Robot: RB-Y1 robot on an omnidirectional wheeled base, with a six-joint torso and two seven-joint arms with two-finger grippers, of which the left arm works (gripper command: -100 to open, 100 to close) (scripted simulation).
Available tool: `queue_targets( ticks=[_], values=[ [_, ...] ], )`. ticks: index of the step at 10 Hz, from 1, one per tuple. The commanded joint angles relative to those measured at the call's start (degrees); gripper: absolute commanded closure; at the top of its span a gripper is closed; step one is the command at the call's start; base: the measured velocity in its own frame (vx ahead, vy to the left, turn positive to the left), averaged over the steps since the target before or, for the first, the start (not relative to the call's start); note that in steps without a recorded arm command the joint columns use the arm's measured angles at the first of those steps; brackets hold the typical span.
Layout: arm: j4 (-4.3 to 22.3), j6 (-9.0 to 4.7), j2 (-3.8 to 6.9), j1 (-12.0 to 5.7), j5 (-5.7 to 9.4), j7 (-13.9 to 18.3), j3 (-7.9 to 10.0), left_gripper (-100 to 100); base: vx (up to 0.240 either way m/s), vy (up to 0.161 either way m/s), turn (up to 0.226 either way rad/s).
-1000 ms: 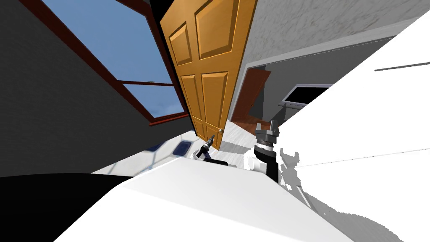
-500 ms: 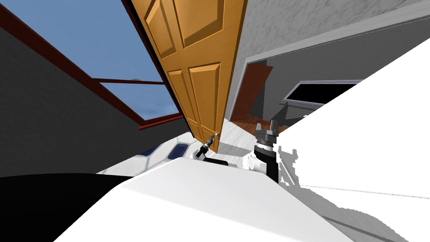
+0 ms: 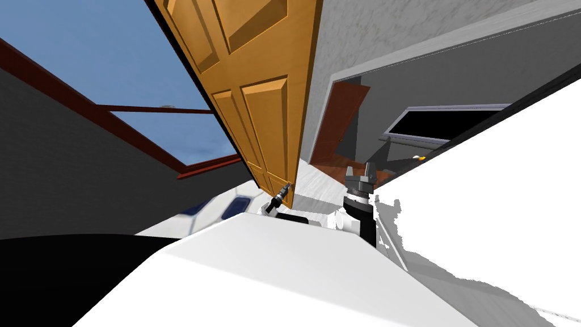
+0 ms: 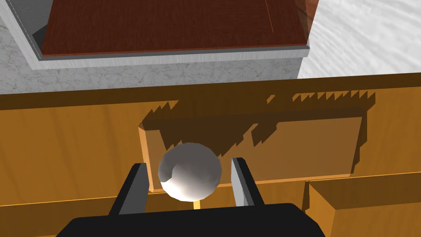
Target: Push the door open
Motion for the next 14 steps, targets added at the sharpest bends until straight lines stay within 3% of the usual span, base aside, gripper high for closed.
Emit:
queue_targets(
  ticks=[1, 5, 10, 11, 14],
  values=[
    [0.0, 0.07, 0.03, 0.0, 0.0, 0.0, 0.0, 100, -0.022, 0.011, -0.016],
    [0.0, 0.07, 0.03, 0.0, 0.0, 0.0, 0.0, 100, -0.009, 0.004, 0.001],
    [0.4, 0.39, 1.75, -0.01, 0.66, -1.3, 1.95, 100, 0.175, -0.067, 0.122],
    [0.2, 0.46, 1.35, 0.33, 0.54, -1.0, 1.33, -100, -0.03, -0.023, 0.096],
    [-0.4, 0.91, 1.03, 0.37, 0.78, -0.7, 1.37, -100, -0.239, 0.014, 0.032]
  ],
)
